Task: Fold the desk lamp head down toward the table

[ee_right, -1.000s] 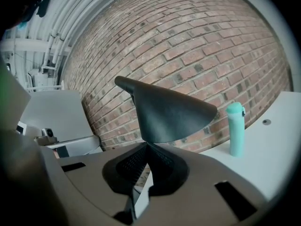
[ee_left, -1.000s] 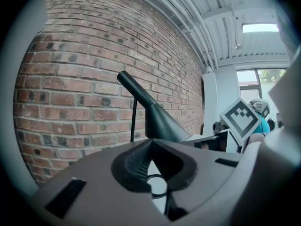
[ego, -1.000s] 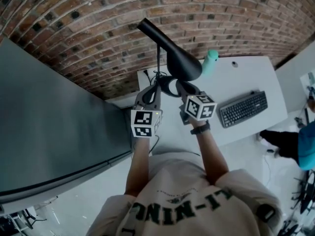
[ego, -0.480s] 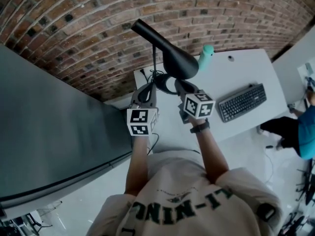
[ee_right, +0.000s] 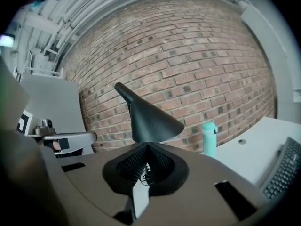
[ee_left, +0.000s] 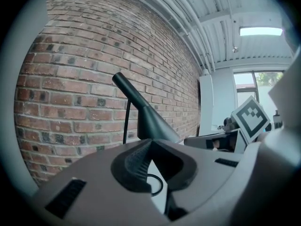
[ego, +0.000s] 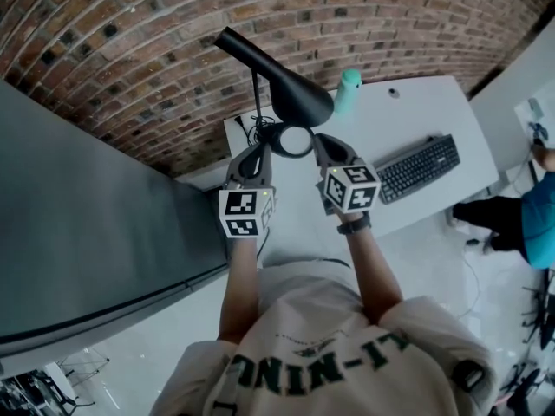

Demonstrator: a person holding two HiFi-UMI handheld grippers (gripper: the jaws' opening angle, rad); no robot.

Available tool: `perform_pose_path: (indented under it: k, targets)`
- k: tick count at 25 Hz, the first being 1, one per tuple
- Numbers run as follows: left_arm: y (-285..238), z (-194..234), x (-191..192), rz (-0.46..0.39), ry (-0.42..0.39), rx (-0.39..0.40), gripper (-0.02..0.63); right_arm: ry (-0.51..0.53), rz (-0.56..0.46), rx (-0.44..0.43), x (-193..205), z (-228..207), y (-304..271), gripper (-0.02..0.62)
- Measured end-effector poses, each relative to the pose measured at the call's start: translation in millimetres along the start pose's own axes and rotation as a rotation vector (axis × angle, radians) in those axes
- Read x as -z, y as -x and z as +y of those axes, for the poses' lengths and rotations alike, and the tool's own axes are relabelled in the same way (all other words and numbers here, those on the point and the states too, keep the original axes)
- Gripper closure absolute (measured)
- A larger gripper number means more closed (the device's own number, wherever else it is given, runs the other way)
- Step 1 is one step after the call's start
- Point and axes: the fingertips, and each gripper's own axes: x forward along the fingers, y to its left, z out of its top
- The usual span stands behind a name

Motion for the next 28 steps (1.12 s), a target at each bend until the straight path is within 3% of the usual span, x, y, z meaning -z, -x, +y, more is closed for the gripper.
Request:
perform_pose_path:
  k: [13,21,28]
  targets:
    - [20.9,-49.6,-19.5,-0.077,-0.009,-0.017,0.612,0.183,-0.200,0.147,-43.2,-21.0,95.5,0.592]
    - [33.3,-85.8,-37.7,-0.167,-0.028,0.026,0.612,0.182,-0.217,0.145,-44.8,-24.2,125.2,0.592]
    - [37.4,-105.7,-34.2,-0.124,-0.044,0.013,0.612,0.168,-0.217,0.134,-45.6,-28.2,141.2,0.592]
